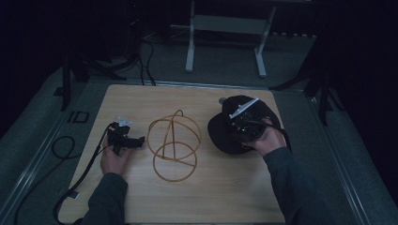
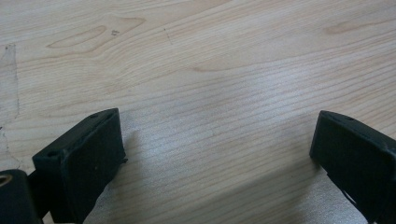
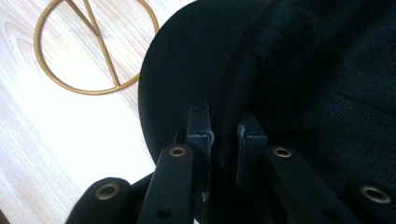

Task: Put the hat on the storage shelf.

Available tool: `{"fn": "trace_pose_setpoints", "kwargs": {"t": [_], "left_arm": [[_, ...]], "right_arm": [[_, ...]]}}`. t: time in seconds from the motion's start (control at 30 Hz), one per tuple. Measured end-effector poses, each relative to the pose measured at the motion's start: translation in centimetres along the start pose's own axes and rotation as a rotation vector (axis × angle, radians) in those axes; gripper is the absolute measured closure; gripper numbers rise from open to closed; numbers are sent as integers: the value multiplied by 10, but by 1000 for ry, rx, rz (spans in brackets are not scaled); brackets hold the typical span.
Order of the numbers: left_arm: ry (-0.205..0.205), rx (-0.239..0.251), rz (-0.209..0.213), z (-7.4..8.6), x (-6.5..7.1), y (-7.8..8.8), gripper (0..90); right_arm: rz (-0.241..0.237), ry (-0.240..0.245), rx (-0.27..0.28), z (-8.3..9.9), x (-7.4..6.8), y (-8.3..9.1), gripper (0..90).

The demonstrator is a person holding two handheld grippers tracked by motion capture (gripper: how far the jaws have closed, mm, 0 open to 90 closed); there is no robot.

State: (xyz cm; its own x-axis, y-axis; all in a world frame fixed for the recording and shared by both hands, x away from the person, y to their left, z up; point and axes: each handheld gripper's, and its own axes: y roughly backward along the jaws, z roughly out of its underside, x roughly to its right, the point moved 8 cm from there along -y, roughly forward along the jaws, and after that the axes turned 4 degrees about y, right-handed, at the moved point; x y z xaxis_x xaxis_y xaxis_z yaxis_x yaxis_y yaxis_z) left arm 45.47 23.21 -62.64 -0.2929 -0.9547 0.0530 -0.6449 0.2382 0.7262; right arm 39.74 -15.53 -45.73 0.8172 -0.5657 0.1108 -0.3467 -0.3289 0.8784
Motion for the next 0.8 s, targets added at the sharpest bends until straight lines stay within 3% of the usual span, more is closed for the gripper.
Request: {"fn": "trace_pose_setpoints", "kwargs": {"t": [0.6,0.8], "left_arm": [[0,1,0,0,0,0,24],[1,2,0,0,0,0,24]], "right_arm": [[-9,49,17,-11,-1,22,795],[-7,36,36,-17,-1,30,793]]}}
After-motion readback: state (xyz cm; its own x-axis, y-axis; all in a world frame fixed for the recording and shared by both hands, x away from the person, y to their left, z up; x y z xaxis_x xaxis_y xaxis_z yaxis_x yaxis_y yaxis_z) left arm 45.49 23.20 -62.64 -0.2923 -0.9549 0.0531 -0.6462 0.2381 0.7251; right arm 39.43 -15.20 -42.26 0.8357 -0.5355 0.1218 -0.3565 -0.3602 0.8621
